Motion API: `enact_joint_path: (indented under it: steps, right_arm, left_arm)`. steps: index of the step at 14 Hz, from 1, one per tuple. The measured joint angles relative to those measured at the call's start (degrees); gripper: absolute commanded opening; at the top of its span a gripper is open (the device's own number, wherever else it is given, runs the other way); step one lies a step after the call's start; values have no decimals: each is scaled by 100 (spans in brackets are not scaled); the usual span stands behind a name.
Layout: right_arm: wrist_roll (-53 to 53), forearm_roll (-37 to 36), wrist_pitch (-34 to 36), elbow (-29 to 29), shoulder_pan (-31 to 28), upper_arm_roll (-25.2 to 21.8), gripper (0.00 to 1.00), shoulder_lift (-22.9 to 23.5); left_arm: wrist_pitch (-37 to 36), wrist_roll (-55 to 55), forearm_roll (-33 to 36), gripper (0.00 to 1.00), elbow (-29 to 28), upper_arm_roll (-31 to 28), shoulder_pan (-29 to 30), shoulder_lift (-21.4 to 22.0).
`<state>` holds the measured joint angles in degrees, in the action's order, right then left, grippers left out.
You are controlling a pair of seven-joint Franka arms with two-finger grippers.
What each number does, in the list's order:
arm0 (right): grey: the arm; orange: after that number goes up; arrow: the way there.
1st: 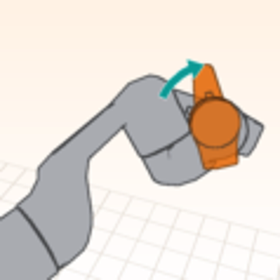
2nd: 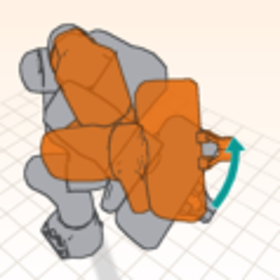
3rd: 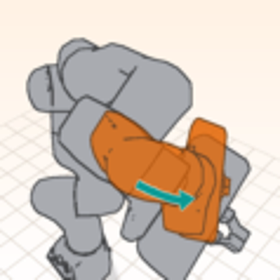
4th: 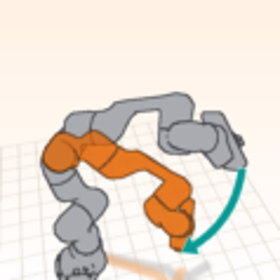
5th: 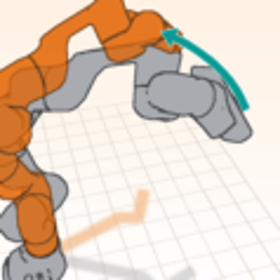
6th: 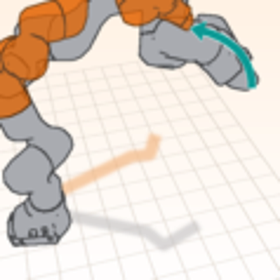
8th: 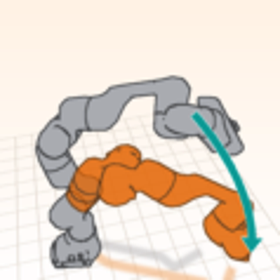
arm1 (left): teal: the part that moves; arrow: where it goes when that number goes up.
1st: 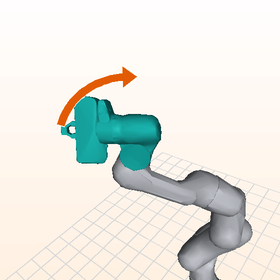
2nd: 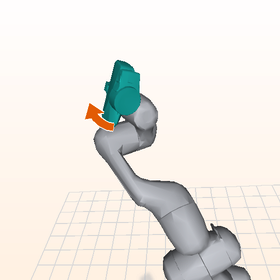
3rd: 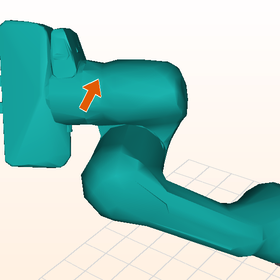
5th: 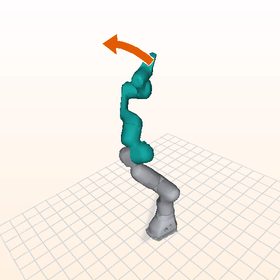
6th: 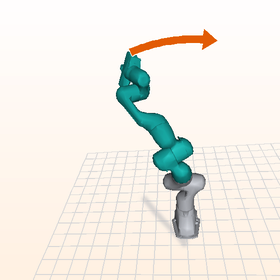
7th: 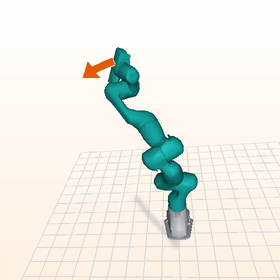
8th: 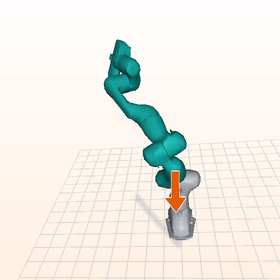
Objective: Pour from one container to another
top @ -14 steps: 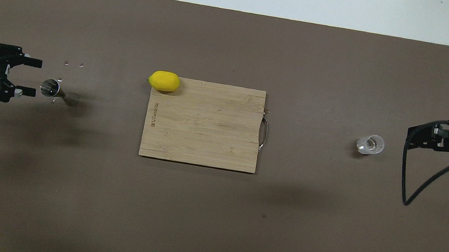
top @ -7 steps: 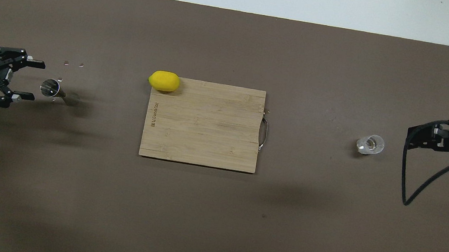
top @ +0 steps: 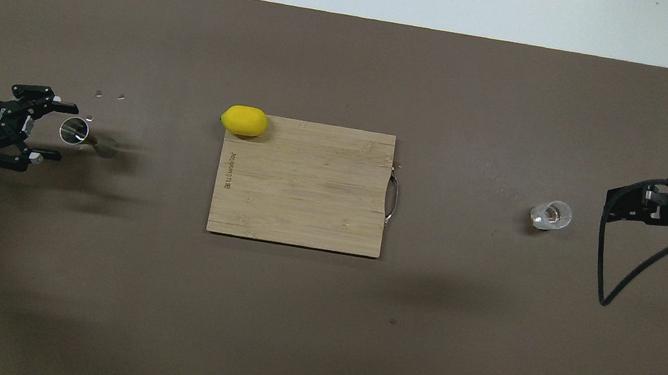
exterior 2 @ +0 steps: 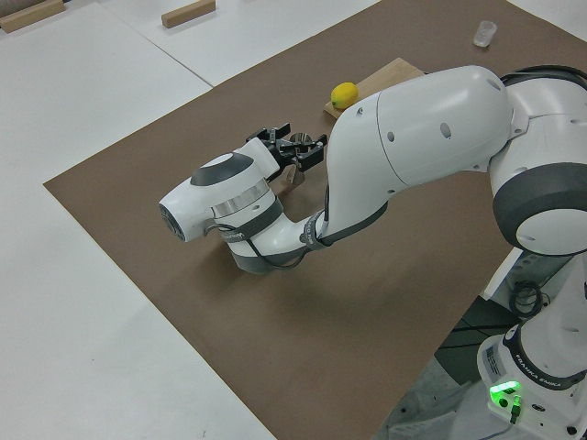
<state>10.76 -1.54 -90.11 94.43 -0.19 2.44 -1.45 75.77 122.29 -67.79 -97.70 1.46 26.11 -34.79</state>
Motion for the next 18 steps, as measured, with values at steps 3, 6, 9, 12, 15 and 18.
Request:
enact_joint_path:
  steps: [3,6,9,12,15,18]
  right_arm:
    - [0,0,0,0,0,0,100,0]
    - [0,0,0,0,0,0,100,0]
    - [0,0,0,0,0,0,100,0]
    - [0,0,0,0,0,0,100,0]
    - [0,0,0,0,0,0,100,0]
    - [0,0,0,0,0,0,100,0]
  left_arm:
    - [-1,629,-278,100,-14,20,0,-95]
    - [-1,918,-332,100,-20,21,7,-152]
    - [9,947,-334,100,-25,17,78,-232]
    - [43,974,-336,100,-25,16,124,-309]
    - [68,976,-337,100,-27,47,123,-322]
    - [81,976,-337,100,-27,60,123,-325]
